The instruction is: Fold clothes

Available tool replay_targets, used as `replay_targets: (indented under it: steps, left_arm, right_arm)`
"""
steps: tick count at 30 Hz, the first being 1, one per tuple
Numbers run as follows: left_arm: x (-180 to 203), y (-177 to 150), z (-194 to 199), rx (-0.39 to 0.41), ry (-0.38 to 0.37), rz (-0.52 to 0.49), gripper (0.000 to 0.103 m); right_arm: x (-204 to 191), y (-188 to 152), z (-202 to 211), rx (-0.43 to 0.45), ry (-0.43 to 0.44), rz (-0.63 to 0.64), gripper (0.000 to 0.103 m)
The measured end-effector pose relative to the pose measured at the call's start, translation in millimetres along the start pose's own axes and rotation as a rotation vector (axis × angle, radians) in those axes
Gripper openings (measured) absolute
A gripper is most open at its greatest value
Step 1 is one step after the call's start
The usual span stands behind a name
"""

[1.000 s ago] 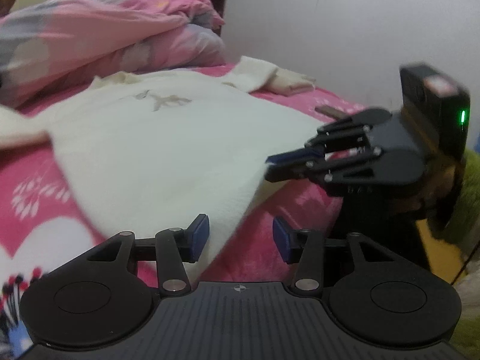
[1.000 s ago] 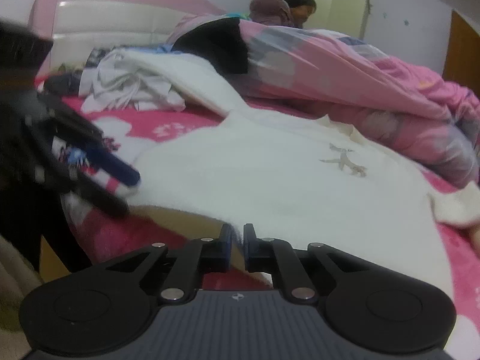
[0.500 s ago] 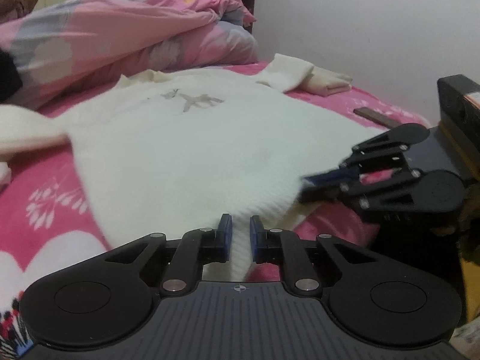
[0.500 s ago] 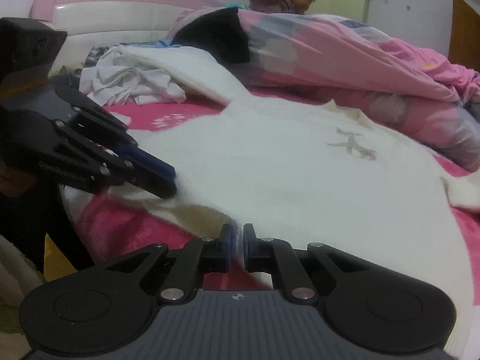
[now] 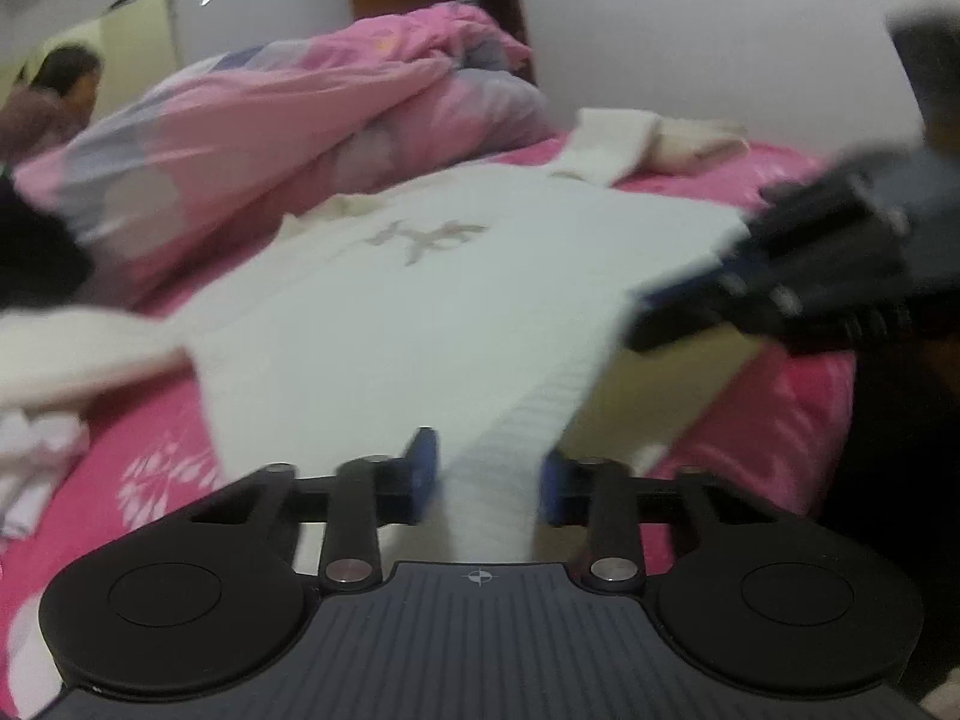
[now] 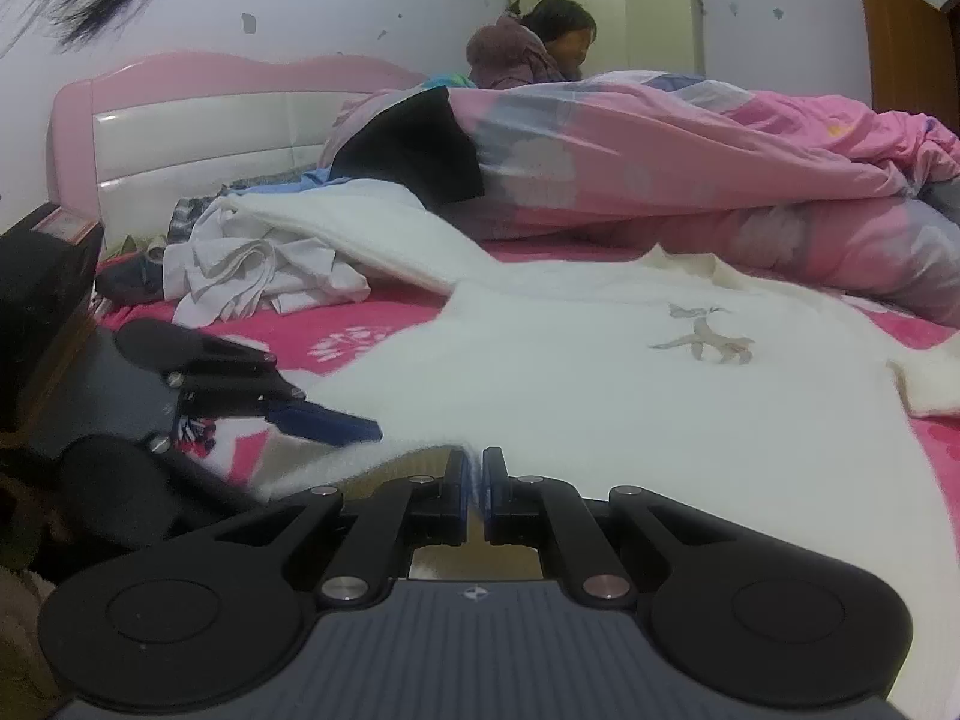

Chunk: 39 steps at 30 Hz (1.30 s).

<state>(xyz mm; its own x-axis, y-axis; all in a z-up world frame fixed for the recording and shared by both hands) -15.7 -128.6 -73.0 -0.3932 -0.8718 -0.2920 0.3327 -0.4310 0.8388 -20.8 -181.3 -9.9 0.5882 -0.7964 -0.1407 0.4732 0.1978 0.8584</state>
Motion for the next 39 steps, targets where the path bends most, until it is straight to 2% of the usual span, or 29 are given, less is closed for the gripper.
replay_targets:
  steps: [2, 4, 5, 6, 8, 10, 11, 13, 15, 17, 18, 21, 24, 30, 32, 35, 39]
  left_arm:
    - [-14.3, -1.4, -1.8, -0.028, -0.006, 0.046, 0.016]
    - [-17.2, -2.2, -4.4, -0.031, -0.006, 0.035, 0.014]
    - [-18.4, -1.4, -4.9, -0.024, -0.001, 0.026, 0.011]
    - [-17.8, 4.7, -2.0, 0.02, 0.023, 0.005, 0.01]
    - [-16.3, 17.1, 5.0, 0.109, 0.075, -0.04, 0.009]
    - [-13.7, 27.4, 17.2, 0.216, 0.15, -0.104, 0.009]
    - [-9.5, 23.5, 18.4, 0.233, 0.179, -0.152, 0.008]
    - [1.2, 1.9, 9.7, 0.192, 0.188, -0.253, 0.008]
    - [9.8, -21.4, 1.0, 0.144, 0.168, -0.322, 0.007]
    - [17.3, -29.6, 3.1, 0.182, 0.191, -0.398, 0.007]
    - [19.2, -30.5, 3.8, 0.192, 0.201, -0.423, 0.007]
    - [18.8, -31.8, 3.8, 0.197, 0.202, -0.44, 0.007]
    - [16.4, -31.6, 5.8, 0.199, 0.197, -0.443, 0.007]
    - [17.9, -30.8, 6.1, 0.215, 0.189, -0.452, 0.007]
    - [18.1, -30.0, 6.4, 0.227, 0.201, -0.472, 0.01]
    - [17.9, -22.8, 4.7, 0.279, 0.276, -0.521, 0.011]
    - [16.7, -17.1, -8.0, 0.277, 0.307, -0.524, 0.011]
  right_arm:
    - [2.5, -4.9, -2.4, -0.017, -0.003, 0.001, 0.005]
    - [5.0, -9.7, -4.8, -0.035, -0.006, 0.001, 0.005]
    - [6.3, -12.2, -6.0, -0.043, -0.007, 0.001, 0.005]
    - [7.5, -14.6, -7.2, -0.052, -0.009, 0.002, 0.004]
    - [12.4, 2.0, -6.4, -0.014, -0.096, 0.055, 0.004]
    - [8.5, 34.4, 6.5, 0.095, -0.25, 0.199, 0.004]
    - [5.0, 39.7, 8.7, 0.117, -0.261, 0.227, 0.004]
    - [-2.3, 43.9, 10.1, 0.143, -0.245, 0.256, 0.004]
    - [-0.4, 19.1, -6.0, 0.047, -0.232, 0.282, 0.004]
    - [1.0, -8.9, -20.6, -0.049, -0.229, 0.311, 0.004]
    - [-1.5, -14.5, -22.1, -0.064, -0.237, 0.341, 0.004]
    - [-11.5, -24.4, -22.1, -0.086, -0.268, 0.444, 0.004]
    - [-21.9, -31.2, -13.7, -0.112, -0.259, 0.504, 0.005]
    - [-38.9, -40.7, -4.0, -0.126, -0.166, 0.436, 0.005]
    - [-35.5, -38.7, -9.9, -0.132, -0.179, 0.437, 0.005]
    - [-27.2, -29.7, -18.5, -0.134, -0.22, 0.445, 0.005]
    - [-20.9, -24.1, -31.2, -0.153, -0.266, 0.494, 0.005]
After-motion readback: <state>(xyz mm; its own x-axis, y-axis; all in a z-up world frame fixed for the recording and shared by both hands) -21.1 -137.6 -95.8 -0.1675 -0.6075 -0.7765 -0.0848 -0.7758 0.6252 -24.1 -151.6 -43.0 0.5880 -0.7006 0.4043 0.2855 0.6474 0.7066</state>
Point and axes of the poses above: each gripper's, at about its wrist camera, not at the fingertips, and z roughly against the way its jaws point, x to its right, y to its top, the point moved 9 cm from there along -z, roughly the way its jaws point, and after that the axes turned 15 degrees about y, right-handed, at the moved point
